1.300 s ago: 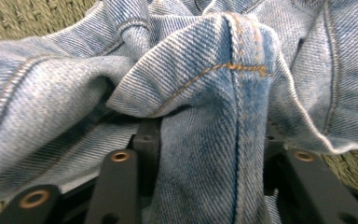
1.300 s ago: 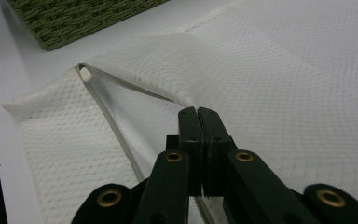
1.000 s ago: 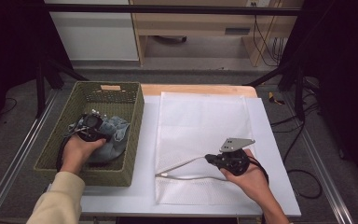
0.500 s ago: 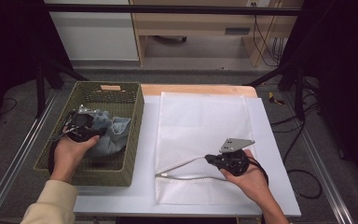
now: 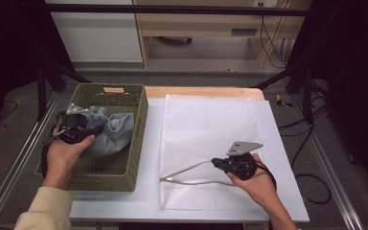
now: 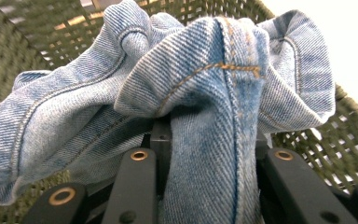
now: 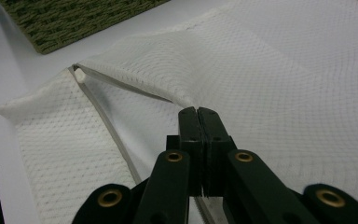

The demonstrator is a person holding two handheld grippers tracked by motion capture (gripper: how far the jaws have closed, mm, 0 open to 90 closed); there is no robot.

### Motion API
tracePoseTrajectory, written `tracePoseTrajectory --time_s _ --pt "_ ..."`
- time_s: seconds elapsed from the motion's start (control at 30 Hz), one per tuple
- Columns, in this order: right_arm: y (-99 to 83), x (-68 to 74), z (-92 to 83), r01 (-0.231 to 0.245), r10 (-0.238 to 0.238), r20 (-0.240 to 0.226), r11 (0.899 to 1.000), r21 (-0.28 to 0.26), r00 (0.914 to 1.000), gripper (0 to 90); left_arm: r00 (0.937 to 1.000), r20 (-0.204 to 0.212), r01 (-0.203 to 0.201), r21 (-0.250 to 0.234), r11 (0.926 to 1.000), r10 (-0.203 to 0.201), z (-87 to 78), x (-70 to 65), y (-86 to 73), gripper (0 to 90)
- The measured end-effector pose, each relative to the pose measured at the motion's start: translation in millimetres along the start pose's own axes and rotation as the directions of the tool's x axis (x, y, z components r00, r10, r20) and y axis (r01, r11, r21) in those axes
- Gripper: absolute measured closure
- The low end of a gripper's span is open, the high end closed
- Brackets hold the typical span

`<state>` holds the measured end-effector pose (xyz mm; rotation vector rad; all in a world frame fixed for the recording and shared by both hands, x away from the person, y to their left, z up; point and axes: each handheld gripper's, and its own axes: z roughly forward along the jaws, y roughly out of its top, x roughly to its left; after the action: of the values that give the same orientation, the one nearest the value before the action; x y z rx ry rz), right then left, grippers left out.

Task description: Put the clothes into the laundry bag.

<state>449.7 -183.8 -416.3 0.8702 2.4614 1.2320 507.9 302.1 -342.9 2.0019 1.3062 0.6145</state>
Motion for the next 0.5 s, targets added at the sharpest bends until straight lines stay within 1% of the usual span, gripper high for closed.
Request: tracePoseTrajectory --time_s 0.07,0.23,0.27,0.33,0.4,0.43,0.5 --pt "0.1 -0.4 1.3 -0.004 0.004 -0.001 1.000 0.012 1.0000 89.6 1.0000 -0.002 0.001 -0.016 0.9999 -0.002 -5.5 0.8 1.8 66.8" --pt "1.5 -1.5 2.2 -0.016 0.016 -0.009 1.000 0.011 0.9998 89.6 0.9999 0.001 0.011 -0.067 0.9977 -0.011 -21.4 3.0 8.1 67.0" --pt "1.9 -1.6 2.2 -0.015 0.015 -0.009 1.000 0.012 0.9998 89.5 0.9997 0.003 0.023 -0.087 0.9960 -0.023 -26.9 4.7 10.8 67.0" --pt "3.3 -1.7 1.9 -0.016 0.016 -0.007 1.000 0.019 0.9998 89.6 0.9993 0.006 0.036 -0.102 0.9941 -0.036 -32.0 6.1 13.2 67.1" --pt "4.6 -2.3 1.3 -0.016 0.016 -0.006 1.000 0.026 0.9999 89.6 0.9992 0.009 0.040 -0.127 0.9910 -0.040 -39.7 6.2 16.9 67.1" --pt "5.1 -2.7 0.8 -0.019 0.020 -0.005 0.999 0.027 0.9998 89.6 0.9993 0.006 0.037 -0.140 0.9895 -0.037 -43.9 5.7 18.6 67.1" --pt "6.6 -3.9 -0.7 -0.032 0.032 -0.007 0.999 0.029 0.9995 89.6 0.9993 0.014 0.036 -0.165 0.9857 -0.034 -52.8 4.1 21.5 67.1"
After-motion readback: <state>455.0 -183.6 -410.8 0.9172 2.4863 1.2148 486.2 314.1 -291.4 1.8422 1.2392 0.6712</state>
